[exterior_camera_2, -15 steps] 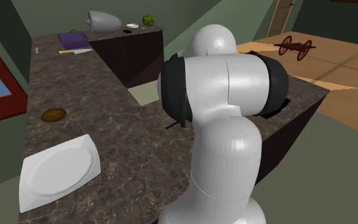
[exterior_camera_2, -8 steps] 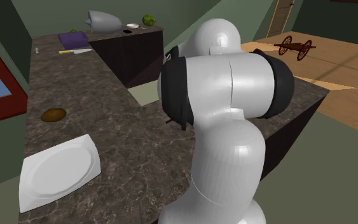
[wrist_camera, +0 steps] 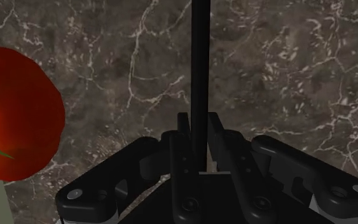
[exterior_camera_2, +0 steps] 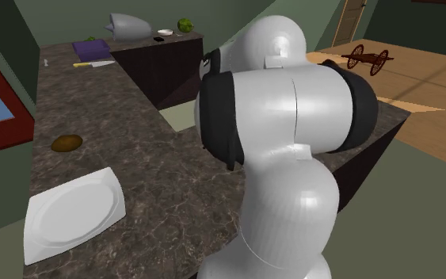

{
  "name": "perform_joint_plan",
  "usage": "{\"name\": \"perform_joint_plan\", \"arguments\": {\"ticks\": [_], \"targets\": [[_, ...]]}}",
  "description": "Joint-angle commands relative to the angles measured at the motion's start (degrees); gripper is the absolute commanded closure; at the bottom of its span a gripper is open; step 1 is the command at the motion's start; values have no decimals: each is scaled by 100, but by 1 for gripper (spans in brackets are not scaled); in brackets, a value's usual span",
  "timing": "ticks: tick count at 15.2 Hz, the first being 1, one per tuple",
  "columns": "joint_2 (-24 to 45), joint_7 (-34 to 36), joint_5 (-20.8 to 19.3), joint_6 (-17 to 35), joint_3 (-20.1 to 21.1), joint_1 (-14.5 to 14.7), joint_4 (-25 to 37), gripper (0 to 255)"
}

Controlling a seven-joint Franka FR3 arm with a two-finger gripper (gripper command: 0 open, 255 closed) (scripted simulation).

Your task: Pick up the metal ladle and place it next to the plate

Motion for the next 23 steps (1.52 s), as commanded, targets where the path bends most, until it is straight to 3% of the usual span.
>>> {"name": "perform_joint_plan", "arguments": {"ticks": [1,12,23], "targets": [[-343,168,-2,52,81,86,-388,255],[-2045,1267,292,232,772,639,-2199,255],[-3351,2520,1063,125,1718,1411,-3245,255]]}}
